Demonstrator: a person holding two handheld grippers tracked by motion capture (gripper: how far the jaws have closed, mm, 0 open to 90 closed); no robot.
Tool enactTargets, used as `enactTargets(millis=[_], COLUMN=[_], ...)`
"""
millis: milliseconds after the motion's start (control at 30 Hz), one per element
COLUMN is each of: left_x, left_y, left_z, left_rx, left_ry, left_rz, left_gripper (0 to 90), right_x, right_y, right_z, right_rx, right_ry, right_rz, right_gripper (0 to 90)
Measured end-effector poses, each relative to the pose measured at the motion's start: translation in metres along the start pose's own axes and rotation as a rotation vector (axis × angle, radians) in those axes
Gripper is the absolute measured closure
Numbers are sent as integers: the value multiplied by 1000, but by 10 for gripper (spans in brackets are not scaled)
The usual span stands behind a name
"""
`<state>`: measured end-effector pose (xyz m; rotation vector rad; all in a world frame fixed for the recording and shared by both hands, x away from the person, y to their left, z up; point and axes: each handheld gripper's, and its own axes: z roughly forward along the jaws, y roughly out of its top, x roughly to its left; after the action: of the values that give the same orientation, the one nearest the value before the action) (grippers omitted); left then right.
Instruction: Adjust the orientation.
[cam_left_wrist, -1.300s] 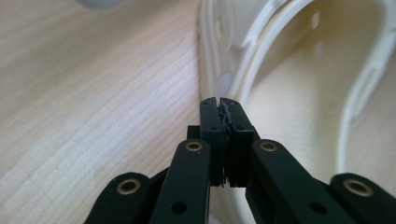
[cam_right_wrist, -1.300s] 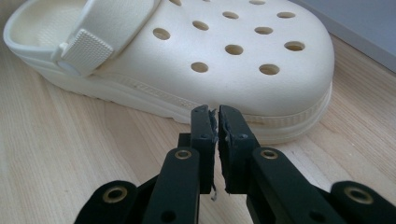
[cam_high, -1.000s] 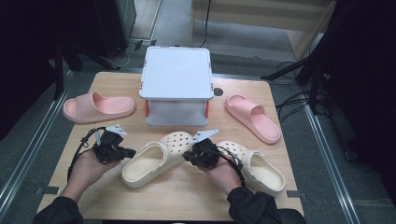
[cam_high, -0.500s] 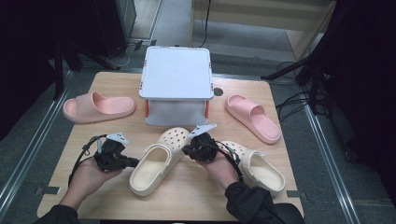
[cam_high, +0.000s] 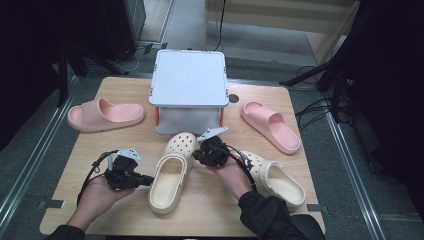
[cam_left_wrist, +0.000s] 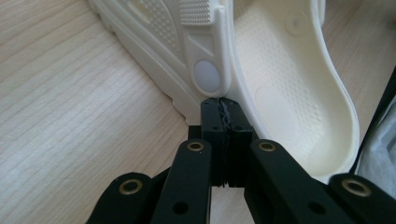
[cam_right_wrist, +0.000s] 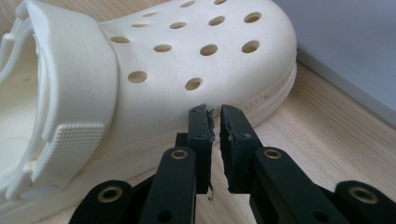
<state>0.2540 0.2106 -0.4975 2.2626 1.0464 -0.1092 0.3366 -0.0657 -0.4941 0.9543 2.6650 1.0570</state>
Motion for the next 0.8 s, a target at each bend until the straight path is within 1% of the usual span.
enactTargets(millis=[33,100,167,200,233,300,333,400,467,500,533,600,633,667,733,767,800], left_x=[-1,-3,-10,-12,-14,-16,-18,-16,-13,-11,-10,-8,-8,-5,-2,-1,0], left_y=[0,1,2,3,4,5,7,6,5,5,5,4,4,5,5,6,7], left_z=[1,3,9,11,13,14,15,14,11,9,6,1,1,-4,-8,-10,-12], left_rx=[1,3,10,11,16,18,24,23,12,7,-4,-28,-28,-44,-65,-81,-106], left_ry=[-10,-15,-28,-35,-40,-39,-32,-19,-18,-12,-15,-15,-15,-14,-3,-2,-4], left_rz=[4,8,31,31,41,45,51,46,27,21,11,6,6,-3,-6,-13,-3], left_gripper=[889,889,885,885,878,862,856,834,821,810,803,781,751,711,637,599,571], right_x=[0,-1,-2,-1,-1,-2,-2,-4,-4,-4,-4,-3,-3,-3,-2,-1,0], right_y=[1,1,3,3,4,4,4,4,5,5,5,6,6,5,4,2,1], right_z=[0,1,3,3,4,4,4,3,2,1,-1,-5,-5,-11,-18,-22,-25], right_rx=[-1,-1,-9,-9,-13,-13,-14,-15,-17,-19,-20,-27,-27,-39,-51,-55,-59], right_ry=[-4,-6,-17,-25,-30,-32,-37,-29,-22,-21,-17,-8,-8,16,30,37,42], right_rz=[-1,3,-4,0,-2,-5,-3,-6,-2,-6,-12,-16,-16,-25,-32,-35,-40], right_gripper=[833,834,844,849,849,849,846,827,817,817,814,803,803,770,727,700,673])
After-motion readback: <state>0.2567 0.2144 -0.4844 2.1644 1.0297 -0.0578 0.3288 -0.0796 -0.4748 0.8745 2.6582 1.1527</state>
